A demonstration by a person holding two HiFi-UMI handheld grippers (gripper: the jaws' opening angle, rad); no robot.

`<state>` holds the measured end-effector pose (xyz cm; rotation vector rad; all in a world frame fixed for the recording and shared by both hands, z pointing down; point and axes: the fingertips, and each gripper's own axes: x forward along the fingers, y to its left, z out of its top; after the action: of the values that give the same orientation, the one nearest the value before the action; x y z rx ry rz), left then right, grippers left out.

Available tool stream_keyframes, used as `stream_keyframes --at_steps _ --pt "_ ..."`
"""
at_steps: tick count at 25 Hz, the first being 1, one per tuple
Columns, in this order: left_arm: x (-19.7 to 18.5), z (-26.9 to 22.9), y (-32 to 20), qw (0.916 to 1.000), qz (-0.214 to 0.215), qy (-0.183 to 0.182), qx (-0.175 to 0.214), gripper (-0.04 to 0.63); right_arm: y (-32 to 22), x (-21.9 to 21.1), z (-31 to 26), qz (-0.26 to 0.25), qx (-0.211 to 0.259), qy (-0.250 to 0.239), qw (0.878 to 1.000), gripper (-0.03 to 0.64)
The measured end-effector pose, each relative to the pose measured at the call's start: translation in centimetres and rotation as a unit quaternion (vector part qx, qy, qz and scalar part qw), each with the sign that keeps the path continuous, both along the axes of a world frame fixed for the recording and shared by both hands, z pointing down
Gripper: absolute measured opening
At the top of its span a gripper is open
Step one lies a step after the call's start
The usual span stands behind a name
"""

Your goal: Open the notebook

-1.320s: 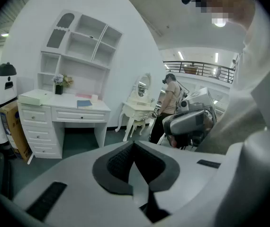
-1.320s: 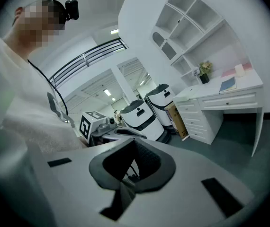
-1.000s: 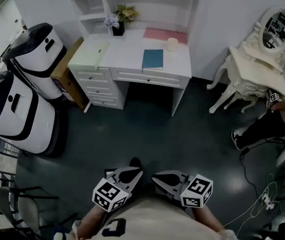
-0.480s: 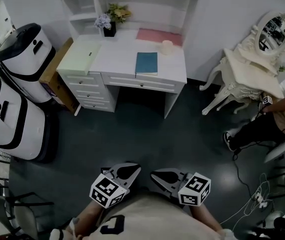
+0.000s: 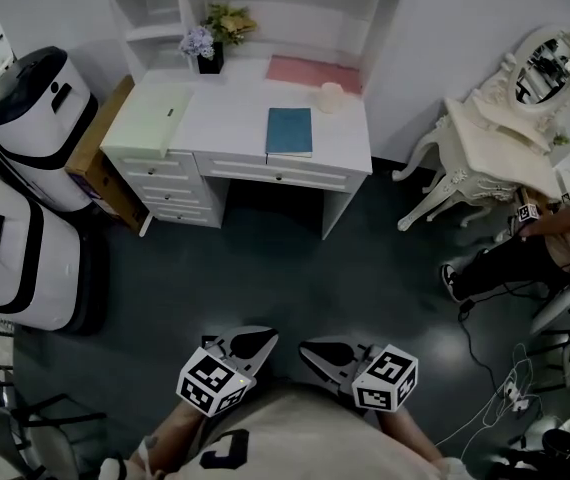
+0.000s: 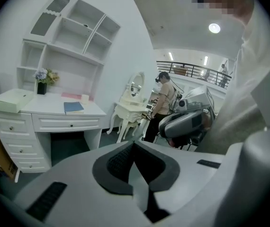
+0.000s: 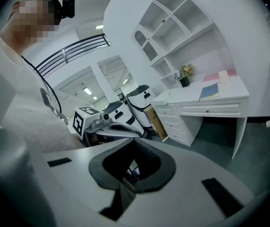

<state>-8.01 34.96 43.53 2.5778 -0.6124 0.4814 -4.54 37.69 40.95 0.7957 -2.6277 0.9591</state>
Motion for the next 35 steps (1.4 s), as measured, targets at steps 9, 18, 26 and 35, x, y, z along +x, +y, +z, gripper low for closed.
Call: stream_keyframes --at_steps 9,18,26,35 --pt "-0.9 -0.4 -2.6 0.9995 -0.003 0.031 -0.005 0.014 -3.1 -1.3 -0.1 0.001 -0.001 0.023 1.0 0.023" --pt "-4.0 -0.7 -6.0 0.9986 -0.024 0.046 0.006 0.014 -6.8 -4.2 0.0 -0.01 -0.001 0.039 0.999 0.023" --pt "-6.2 0.4 -7.5 0.9977 -0.043 0.052 0.004 0.014 -8.2 -5.9 1.0 -0.019 -0.017 0.073 0.997 0.023" --pt "-6.4 0.8 -8.6 0.9974 -0.05 0.052 0.006 0.015 -9.5 -5.5 1.8 -0.011 -0.038 0.079 0.996 0.023"
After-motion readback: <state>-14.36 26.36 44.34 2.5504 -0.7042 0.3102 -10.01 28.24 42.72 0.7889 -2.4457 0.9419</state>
